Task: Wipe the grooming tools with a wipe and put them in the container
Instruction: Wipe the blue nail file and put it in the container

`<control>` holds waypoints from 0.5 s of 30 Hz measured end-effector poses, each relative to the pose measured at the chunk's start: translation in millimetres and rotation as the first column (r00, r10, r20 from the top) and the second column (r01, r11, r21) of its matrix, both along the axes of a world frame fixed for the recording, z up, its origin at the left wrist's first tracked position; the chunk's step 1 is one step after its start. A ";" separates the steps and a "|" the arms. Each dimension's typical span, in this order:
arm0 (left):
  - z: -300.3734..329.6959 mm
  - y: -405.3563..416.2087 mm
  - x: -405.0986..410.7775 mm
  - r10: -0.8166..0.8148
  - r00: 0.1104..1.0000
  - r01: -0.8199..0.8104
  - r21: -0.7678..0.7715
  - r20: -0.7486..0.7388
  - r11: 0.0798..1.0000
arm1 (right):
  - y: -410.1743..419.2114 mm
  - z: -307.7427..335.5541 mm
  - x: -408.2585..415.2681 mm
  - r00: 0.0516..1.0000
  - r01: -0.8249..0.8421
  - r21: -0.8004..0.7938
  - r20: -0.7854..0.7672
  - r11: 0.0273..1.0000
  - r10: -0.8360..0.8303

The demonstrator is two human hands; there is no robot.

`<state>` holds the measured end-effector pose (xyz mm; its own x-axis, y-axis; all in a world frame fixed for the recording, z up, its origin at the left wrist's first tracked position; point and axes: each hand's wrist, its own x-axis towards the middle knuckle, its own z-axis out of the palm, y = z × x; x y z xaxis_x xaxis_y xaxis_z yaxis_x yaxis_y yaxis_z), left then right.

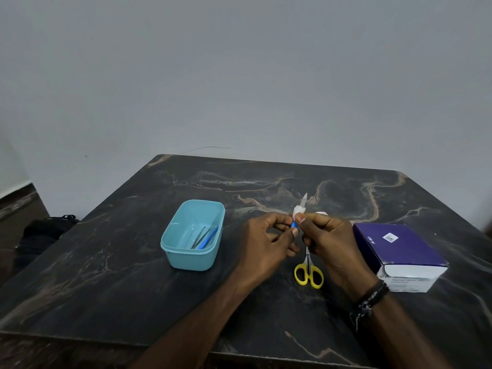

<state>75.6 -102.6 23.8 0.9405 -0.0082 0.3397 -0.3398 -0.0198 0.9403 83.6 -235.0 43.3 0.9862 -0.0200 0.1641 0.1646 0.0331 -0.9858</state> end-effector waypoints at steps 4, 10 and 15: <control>-1.7 -0.2 1.2 0.001 1.000 -0.001 -0.011 -0.020 1.000 | 1.0 1.6 -0.6 1.000 0.012 0.020 0.006 1.000 -0.013; -0.5 -2.4 -2.1 -0.037 0.999 0.036 -0.019 -0.035 0.999 | -2.2 3.6 -2.2 0.998 0.034 0.090 0.057 0.995 -0.039; 0.5 -1.0 0.1 -0.010 0.999 0.007 -0.070 -0.037 0.998 | -0.2 2.2 -1.7 1.000 -0.021 0.010 0.018 1.000 0.021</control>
<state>75.6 -103.6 24.2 0.9524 0.0063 0.3047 -0.3046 0.0490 0.9512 81.9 -235.3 45.5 0.9834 -0.0012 0.1813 0.1812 0.0466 -0.9823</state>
